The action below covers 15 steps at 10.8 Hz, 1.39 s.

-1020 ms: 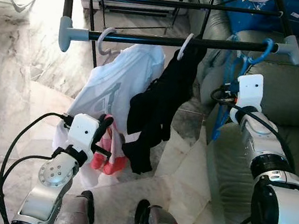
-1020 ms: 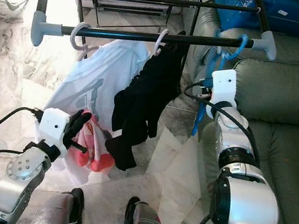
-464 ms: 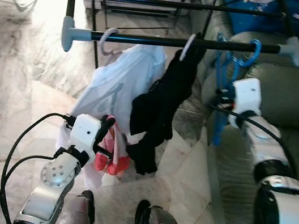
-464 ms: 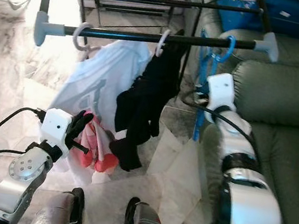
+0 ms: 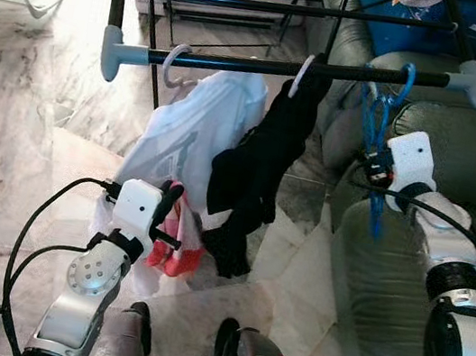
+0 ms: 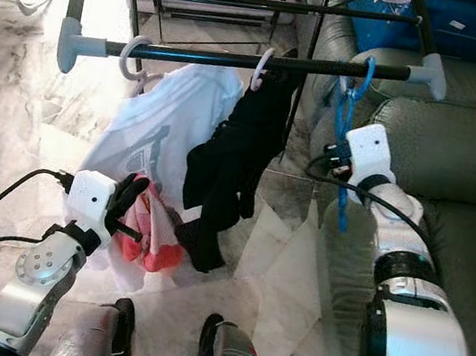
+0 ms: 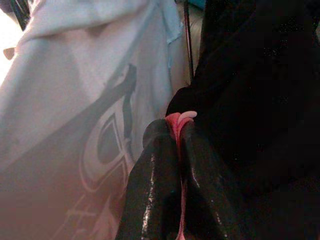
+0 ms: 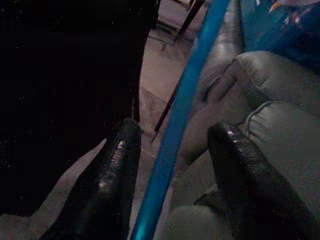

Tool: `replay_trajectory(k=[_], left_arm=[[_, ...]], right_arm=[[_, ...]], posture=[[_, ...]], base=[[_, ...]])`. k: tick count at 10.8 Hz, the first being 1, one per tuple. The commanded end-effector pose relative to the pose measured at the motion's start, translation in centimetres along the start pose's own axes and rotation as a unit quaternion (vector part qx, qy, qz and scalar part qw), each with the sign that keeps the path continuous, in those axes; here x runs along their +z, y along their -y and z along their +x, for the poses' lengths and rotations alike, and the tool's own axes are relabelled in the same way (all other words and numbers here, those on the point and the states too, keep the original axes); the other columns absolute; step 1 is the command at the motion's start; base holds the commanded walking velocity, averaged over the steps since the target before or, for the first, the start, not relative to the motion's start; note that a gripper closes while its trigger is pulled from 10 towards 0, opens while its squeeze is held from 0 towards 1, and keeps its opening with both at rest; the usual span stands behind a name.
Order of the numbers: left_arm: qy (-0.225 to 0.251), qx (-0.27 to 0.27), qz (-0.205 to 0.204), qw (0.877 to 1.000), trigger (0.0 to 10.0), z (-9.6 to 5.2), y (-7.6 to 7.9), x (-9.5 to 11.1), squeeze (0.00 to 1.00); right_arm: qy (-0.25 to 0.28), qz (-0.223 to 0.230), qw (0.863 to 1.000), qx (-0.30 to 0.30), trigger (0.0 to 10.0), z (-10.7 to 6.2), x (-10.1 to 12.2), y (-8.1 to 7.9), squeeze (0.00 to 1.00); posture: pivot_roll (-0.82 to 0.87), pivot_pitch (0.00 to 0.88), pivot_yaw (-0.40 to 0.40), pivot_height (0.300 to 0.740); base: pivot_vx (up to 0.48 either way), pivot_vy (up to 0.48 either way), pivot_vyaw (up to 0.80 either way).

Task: Hang hanger

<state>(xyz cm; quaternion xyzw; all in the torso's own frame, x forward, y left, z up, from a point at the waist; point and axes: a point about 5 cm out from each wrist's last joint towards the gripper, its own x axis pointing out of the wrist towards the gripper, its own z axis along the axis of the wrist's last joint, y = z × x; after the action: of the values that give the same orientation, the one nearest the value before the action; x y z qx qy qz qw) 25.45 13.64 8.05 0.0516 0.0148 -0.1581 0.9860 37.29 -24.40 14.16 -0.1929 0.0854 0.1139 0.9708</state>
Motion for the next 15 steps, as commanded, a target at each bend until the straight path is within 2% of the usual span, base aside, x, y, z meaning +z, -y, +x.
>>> replay_trajectory(k=[1,2,3,6,8,9,10,15], left_arm=[[-0.013,-0.005,-0.001,1.0,10.0,-0.2,0.2,-0.6,0.0],[-0.017,-0.004,0.0,1.0,10.0,-0.2,0.2,-0.7,0.0],[-0.02,-0.003,0.0,1.0,10.0,-0.3,0.3,-0.9,0.0],[-0.025,-0.008,0.005,1.0,10.0,0.0,0.4,-1.0,0.0],[-0.027,-0.01,0.005,1.0,10.0,0.2,0.6,-1.1,0.0],[-0.028,-0.011,0.005,1.0,10.0,0.3,0.7,-1.1,0.0],[-0.029,-0.011,0.005,1.0,10.0,0.4,0.7,-1.2,0.0],[-0.037,-0.012,0.008,0.999,10.0,0.4,0.8,-1.5,0.0]], right_arm=[[-0.007,0.016,1.0,-0.005,10.0,-0.1,0.0,0.5,1.0],[-0.023,0.045,0.999,-0.001,10.0,0.0,-0.1,0.5,0.64],[-0.025,0.04,0.999,0.0,10.0,-0.1,-0.1,0.7,0.02],[-0.038,0.037,0.999,0.01,10.0,-0.4,0.0,1.5,0.0],[-0.033,0.022,0.999,0.007,10.0,-0.3,1.3,2.4,0.0],[-0.033,0.014,0.999,0.011,3.9,-0.3,1.7,2.6,0.0],[-0.035,0.008,0.999,0.012,0.0,-0.2,1.8,2.6,0.0],[-0.052,-0.008,0.997,0.051,0.0,0.2,2.2,2.0,0.0]], posture=[[0.01,0.234,-0.069,0.74],[0.01,0.233,-0.072,0.74],[0.01,0.232,-0.072,0.74],[-0.01,0.227,-0.071,0.74],[-0.01,0.224,-0.074,0.74],[-0.02,0.223,-0.078,0.74],[-0.02,0.223,-0.079,0.74],[-0.01,0.218,-0.082,0.74]], base=[[0.0,0.0,0.0],[0.0,0.0,0.0],[0.0,0.0,0.0],[0.0,0.0,0.0],[0.0,0.0,0.0],[0.0,0.0,0.0],[0.0,0.0,0.0],[0.0,0.0,0.0]])
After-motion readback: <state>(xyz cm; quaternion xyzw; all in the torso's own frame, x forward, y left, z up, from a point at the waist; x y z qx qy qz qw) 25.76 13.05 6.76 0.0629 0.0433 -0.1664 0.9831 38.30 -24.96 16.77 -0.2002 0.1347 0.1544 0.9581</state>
